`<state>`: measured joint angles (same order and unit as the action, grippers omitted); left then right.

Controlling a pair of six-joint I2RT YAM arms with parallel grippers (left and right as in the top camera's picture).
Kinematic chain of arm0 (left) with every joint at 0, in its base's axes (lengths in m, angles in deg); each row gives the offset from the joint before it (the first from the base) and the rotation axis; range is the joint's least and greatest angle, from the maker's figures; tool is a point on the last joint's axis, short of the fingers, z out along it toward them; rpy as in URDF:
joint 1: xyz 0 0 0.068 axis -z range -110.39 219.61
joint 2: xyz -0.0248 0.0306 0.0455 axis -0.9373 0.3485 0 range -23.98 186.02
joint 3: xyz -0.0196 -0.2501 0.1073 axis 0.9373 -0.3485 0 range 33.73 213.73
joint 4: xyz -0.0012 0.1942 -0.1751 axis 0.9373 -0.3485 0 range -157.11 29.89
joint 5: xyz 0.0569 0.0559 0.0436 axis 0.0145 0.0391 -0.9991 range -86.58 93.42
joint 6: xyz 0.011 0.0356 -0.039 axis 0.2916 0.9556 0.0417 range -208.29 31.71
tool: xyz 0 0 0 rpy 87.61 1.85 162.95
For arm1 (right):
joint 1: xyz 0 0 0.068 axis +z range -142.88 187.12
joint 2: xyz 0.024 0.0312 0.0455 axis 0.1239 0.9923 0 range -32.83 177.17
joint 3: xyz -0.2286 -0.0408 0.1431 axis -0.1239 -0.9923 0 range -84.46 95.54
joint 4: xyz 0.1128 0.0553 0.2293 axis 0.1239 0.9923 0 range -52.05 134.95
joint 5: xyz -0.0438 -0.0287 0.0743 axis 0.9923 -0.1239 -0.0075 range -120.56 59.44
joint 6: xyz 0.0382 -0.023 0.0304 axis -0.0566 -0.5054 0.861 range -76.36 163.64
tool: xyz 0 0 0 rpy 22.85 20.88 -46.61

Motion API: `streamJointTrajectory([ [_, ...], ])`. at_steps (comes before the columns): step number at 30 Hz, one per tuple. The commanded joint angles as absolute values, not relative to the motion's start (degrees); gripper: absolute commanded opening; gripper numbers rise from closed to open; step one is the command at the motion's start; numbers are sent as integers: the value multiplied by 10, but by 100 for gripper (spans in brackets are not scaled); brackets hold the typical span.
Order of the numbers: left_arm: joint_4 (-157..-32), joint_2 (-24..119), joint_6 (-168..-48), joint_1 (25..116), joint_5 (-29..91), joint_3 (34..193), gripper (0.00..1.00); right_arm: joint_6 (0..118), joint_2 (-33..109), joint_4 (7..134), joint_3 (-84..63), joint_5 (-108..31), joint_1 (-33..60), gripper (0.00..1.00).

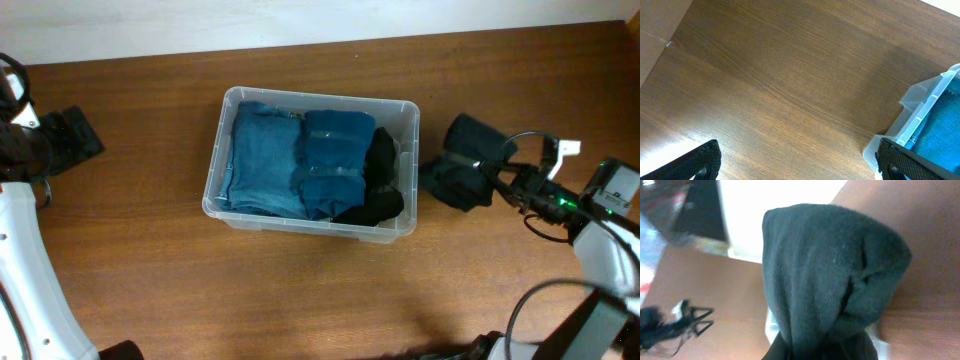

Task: Pack container
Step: 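Carry the dark garment over the container and release it on top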

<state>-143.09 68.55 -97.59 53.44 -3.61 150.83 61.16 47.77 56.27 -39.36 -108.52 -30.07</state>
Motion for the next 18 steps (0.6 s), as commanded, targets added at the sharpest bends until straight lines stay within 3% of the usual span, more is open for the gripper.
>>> streamJointTrajectory([
  [1,-1429,685,-977,533,-35,1508,100,680,401,535,-391,-1183,-277,4],
  [6,-1429,685,-977,533,-35,1508,100,797,332,424,-391,-1157,-201,4],
  [13,-1429,685,-977,533,-35,1508,100,980,312,156,-391,-1017,-32,4],
  [18,-1429,685,-977,533,-35,1508,100,1008,341,126,-391,-846,98,4],
])
